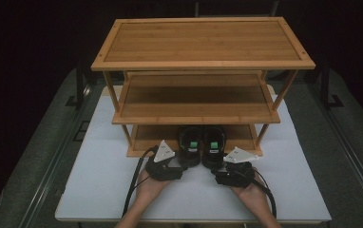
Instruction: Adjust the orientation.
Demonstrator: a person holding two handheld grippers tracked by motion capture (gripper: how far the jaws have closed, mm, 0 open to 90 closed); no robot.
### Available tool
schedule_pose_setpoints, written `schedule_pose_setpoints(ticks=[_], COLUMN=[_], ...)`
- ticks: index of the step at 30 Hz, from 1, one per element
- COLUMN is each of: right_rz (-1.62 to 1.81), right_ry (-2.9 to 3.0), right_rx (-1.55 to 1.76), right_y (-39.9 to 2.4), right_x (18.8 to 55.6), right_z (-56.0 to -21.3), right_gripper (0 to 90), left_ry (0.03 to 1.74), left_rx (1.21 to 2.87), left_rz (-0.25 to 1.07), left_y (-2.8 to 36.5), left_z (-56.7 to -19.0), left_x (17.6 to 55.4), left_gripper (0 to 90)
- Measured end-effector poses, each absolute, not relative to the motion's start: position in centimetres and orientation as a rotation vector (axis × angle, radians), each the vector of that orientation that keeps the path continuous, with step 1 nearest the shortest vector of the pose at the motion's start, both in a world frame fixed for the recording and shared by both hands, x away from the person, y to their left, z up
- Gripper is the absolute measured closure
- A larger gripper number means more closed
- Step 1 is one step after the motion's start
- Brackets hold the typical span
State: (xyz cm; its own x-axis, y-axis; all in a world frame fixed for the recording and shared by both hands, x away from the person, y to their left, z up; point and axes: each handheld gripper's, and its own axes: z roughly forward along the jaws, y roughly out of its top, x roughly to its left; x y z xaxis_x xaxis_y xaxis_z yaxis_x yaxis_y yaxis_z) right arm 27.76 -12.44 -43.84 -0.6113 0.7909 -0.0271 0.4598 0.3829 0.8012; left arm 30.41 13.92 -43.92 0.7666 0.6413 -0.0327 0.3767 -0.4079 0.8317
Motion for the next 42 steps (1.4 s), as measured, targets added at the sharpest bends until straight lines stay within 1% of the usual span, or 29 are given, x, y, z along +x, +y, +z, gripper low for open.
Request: schedule_pose_setpoints(ticks=[3,7,18,26,27,31,32,35,36,37,42], right_rz=[1.105,1.107,1.097,1.109,1.104,1.108,1.115,1.123,1.123,1.131,1.123], right_ry=[2.239,2.25,2.245,2.199,2.194,2.151,2.126,2.108,2.108,2.105,2.104], right_rx=[1.099,1.099,1.092,1.13,1.14,1.163,1.158,1.167,1.167,1.172,1.173], right_y=[-12.5,-12.5,-12.4,-12.3,-12.3,-12.4,-12.4,-12.4,-12.4,-12.4,-12.3], right_x=[27.7,28.0,29.4,28.7,28.5,27.6,27.1,26.7,26.7,26.7,26.8], right_z=[-43.9,-43.8,-43.9,-44.1,-44.2,-44.3,-44.2,-44.2,-44.2,-44.1,-44.0], right_gripper=[32.6,32.6,32.7,35.2,37.2,50.7,60.4,69.9,69.9,72.7,73.2], left_ry=[0.753,0.756,0.774,0.766,0.764,0.77,0.773,0.78,0.781,0.786,0.794], left_rx=[2.04,2.038,2.037,2.028,2.03,2.023,2.026,2.027,2.02,2.034,2.037], left_rz=[0.361,0.351,0.379,0.406,0.411,0.44,0.455,0.47,0.478,0.462,0.474], left_y=[13.9,13.9,13.4,13.2,13.2,13.2,13.2,13.1,13.1,12.9,12.7], left_z=[-43.9,-43.8,-43.9,-43.6,-43.5,-43.3,-43.3,-43.3,-43.4,-43.5,-43.6], left_x=[30.4,30.6,31.7,30.5,30.2,29.4,29.3,29.2,29.1,29.2,29.3], left_gripper=[42.4,42.9,43.5,44.7,47.9,60.4,67.6,73.5,73.7,74.1,75.4])
